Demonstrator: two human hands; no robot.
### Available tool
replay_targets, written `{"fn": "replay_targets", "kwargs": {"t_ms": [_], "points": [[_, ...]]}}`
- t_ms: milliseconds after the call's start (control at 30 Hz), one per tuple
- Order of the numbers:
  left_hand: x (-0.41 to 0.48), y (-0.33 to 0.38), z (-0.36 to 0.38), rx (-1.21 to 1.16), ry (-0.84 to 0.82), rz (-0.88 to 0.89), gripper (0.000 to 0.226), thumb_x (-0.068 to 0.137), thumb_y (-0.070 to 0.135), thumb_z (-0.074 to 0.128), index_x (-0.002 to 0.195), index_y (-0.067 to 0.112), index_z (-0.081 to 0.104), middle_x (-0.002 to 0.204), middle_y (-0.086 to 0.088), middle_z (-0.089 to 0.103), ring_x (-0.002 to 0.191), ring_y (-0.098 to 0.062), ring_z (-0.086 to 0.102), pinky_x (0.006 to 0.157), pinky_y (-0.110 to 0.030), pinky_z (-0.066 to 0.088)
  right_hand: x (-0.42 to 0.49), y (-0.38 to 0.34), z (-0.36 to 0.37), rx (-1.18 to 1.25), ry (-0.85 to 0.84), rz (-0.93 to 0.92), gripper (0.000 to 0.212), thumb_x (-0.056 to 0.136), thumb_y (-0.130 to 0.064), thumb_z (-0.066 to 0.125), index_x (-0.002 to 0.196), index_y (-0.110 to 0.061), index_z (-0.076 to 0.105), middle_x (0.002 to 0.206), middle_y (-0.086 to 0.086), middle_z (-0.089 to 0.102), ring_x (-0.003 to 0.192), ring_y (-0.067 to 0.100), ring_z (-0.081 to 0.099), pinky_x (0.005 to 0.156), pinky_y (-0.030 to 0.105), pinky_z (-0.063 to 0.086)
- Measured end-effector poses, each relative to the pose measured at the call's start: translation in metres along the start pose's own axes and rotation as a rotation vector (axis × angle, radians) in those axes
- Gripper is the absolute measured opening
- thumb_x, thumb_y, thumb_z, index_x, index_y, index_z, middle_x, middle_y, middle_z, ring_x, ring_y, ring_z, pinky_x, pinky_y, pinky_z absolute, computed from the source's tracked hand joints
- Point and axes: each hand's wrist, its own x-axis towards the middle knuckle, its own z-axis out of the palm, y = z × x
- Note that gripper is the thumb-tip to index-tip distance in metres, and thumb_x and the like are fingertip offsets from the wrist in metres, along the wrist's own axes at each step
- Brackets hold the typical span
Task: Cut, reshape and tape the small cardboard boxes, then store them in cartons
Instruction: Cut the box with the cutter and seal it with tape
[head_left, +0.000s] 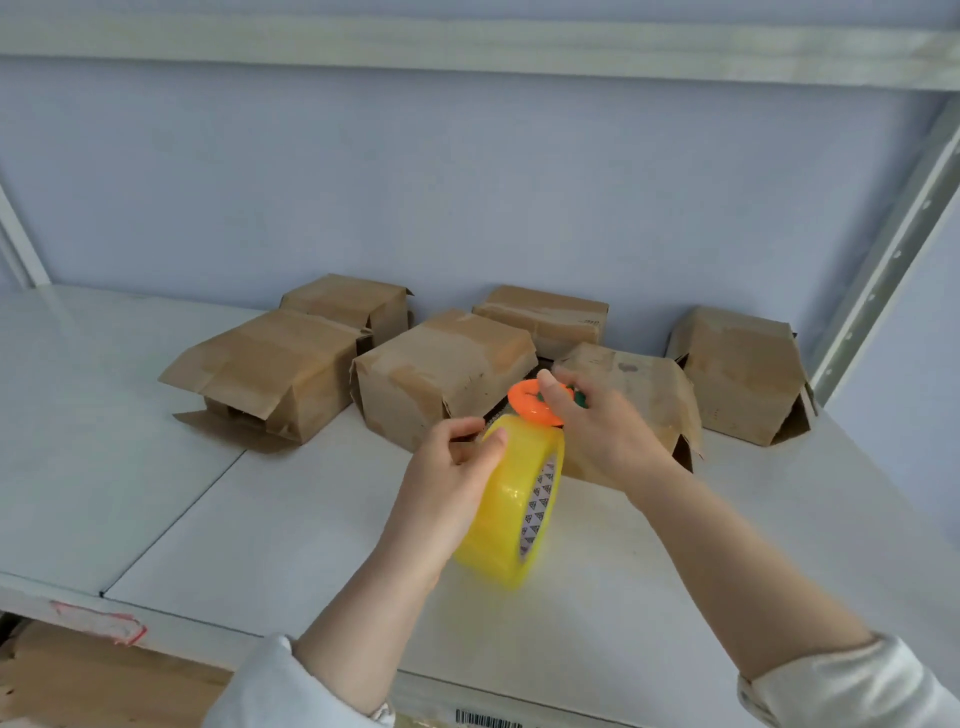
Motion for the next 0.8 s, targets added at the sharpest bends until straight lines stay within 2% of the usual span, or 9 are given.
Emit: {"fn": "replay_targets", "kwargs": {"t_ms": [67,133,200,267,333,467,633,700,800], "points": [[0.006,-0.002,0.004,0.168,0.030,0.154,0.044,0.086,0.040,0.059,0.124,0.023,0.048,0.114,0.013,0.048,0.101,0.001,0.049,0.079,-0.006,0.037,0.000,0.003,-0.005,-0.117,0.200,-0.077,0.056,0.092,-0.048,0.045,0.140,-0.021,0.041,0.135,0.003,0.050,0.129,0.020,0.037,0.104,0.034,0.034],[0.009,-0.004,0.009,0.339,0.059,0.441,0.048,0.082,0.051,0.055,0.121,0.024,0.052,0.120,0.013,0.039,0.119,-0.002,0.037,0.093,-0.003,0.023,-0.002,0.015,-0.018,-0.222,0.409,-0.167,0.048,0.094,-0.038,0.048,0.138,-0.019,0.045,0.133,0.003,0.050,0.129,0.020,0.033,0.108,0.031,0.027],[0.012,-0.005,0.015,0.494,-0.010,0.633,0.054,0.076,0.061,0.041,0.114,0.027,0.058,0.126,0.013,0.040,0.123,-0.001,0.029,0.096,0.000,0.013,-0.004,0.038,-0.035,-0.363,0.440,-0.152,0.044,0.093,-0.033,0.051,0.136,-0.019,0.048,0.139,0.000,0.046,0.134,0.020,0.028,0.107,0.026,0.020],[0.013,-0.003,0.020,0.620,-0.094,0.703,0.059,0.074,0.065,0.039,0.123,0.034,0.052,0.137,0.016,0.035,0.123,-0.001,0.029,0.099,-0.007,0.018,-0.002,0.065,-0.046,-0.517,0.318,-0.083,0.050,0.090,-0.037,0.056,0.137,-0.022,0.047,0.150,-0.005,0.034,0.144,0.019,0.013,0.112,0.028,0.013],[0.016,-0.002,0.024,0.673,-0.115,0.720,0.056,0.082,0.053,0.052,0.134,0.039,0.038,0.142,0.022,0.024,0.126,-0.002,0.029,0.099,-0.010,0.021,0.001,0.080,-0.045,-0.606,0.173,-0.074,0.060,0.085,-0.036,0.064,0.140,-0.024,0.041,0.153,-0.008,0.025,0.145,0.018,0.008,0.113,0.028,0.014],[0.024,0.001,0.023,0.551,-0.030,0.716,0.045,0.084,0.015,0.061,0.124,0.032,0.053,0.130,0.017,0.043,0.118,0.002,0.041,0.090,-0.006,0.027,0.007,0.080,-0.045,-0.585,0.193,-0.140,0.060,0.078,-0.027,0.073,0.132,-0.021,0.050,0.142,-0.007,0.041,0.130,0.020,0.036,0.100,0.027,0.033],[0.025,-0.001,0.012,0.602,0.072,0.674,0.043,0.081,0.014,0.062,0.117,0.038,0.056,0.123,0.020,0.048,0.112,0.004,0.044,0.079,-0.010,0.033,-0.026,0.093,-0.084,-0.558,0.163,-0.146,0.053,0.072,-0.019,0.078,0.122,-0.021,0.060,0.130,-0.017,0.049,0.120,0.014,0.050,0.100,0.030,0.041],[0.030,0.001,0.007,0.589,0.092,0.641,0.042,0.080,0.011,0.064,0.112,0.037,0.057,0.116,0.018,0.050,0.109,0.004,0.043,0.077,-0.009,0.030,-0.047,0.099,-0.106,-0.549,0.120,-0.128,0.055,0.070,-0.015,0.080,0.121,-0.025,0.061,0.126,-0.026,0.045,0.121,0.007,0.048,0.100,0.027,0.040],[0.038,0.012,0.009,0.703,0.064,0.500,0.032,0.085,0.024,0.061,0.115,0.037,0.056,0.117,0.016,0.052,0.113,-0.008,0.048,0.081,-0.022,0.035,-0.067,0.102,-0.136,-0.459,-0.030,-0.132,0.060,0.069,-0.008,0.079,0.116,-0.039,0.060,0.129,-0.035,0.043,0.128,-0.007,0.038,0.106,0.018,0.033]]}}
